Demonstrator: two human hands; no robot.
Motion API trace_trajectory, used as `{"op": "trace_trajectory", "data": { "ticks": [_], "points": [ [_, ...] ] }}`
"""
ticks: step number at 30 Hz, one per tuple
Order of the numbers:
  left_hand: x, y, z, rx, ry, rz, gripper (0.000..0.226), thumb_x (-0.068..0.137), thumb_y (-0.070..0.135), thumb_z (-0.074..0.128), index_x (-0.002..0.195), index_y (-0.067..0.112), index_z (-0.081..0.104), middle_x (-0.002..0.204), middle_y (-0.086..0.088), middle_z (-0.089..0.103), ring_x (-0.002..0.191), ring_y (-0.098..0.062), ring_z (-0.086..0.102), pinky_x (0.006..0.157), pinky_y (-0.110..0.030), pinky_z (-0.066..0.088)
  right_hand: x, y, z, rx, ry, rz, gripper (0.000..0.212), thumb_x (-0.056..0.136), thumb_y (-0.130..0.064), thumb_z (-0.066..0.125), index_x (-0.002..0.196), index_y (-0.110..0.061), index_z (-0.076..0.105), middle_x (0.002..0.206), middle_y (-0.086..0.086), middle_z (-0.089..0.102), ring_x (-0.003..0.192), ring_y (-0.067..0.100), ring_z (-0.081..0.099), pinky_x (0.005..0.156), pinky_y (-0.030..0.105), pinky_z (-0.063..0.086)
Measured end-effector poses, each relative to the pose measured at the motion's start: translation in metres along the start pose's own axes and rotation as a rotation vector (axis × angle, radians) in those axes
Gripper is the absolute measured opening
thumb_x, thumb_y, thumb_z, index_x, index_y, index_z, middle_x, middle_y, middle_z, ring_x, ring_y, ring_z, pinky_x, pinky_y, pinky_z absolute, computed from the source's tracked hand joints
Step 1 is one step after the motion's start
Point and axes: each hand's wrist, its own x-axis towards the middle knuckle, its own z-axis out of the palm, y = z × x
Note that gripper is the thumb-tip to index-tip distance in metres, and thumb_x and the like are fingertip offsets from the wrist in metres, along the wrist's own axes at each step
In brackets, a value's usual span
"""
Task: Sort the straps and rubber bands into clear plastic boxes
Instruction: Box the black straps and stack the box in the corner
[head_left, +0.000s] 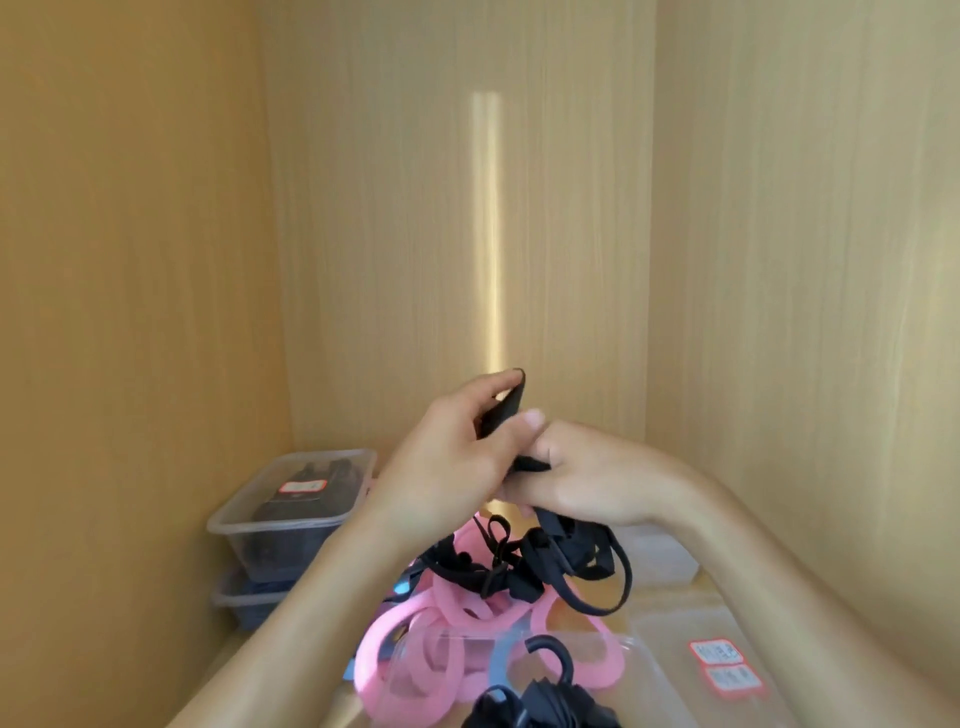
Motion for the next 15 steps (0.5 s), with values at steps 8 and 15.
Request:
{"op": "trace_trajectory", "data": {
  "ticks": [8, 15],
  "points": [
    [0.004, -0.015, -0.006, 0.048, 0.130, -0.056, 0.036, 0.101, 0.015, 0.043, 0.136, 0.023, 0.047, 0.111, 0.007, 0.065, 0.088, -0.016, 0.063, 0.086, -0.044, 0.053, 0.003, 0.020, -0.004, 0.009, 0.037, 0.124, 0.016, 0.085, -0.022, 0.057, 0.092, -0.009, 0.063, 0.068, 0.001, 0.053, 0.057, 0.015, 0.045, 0.056, 0.027, 0.036],
    [0.008, -0.027, -0.021, 0.087, 0.048, -0.099, 0.028, 0.100, 0.018, 0.048, 0.104, 0.035, 0.070, 0.083, 0.002, 0.073, 0.079, -0.020, 0.070, 0.075, -0.034, 0.057, 0.000, 0.022, -0.011, 0.167, 0.247, -0.010, 0.010, 0.095, -0.022, 0.058, 0.103, -0.028, 0.057, 0.082, 0.000, 0.071, 0.047, -0.004, 0.051, 0.045, 0.011, 0.035]
  ]
}}
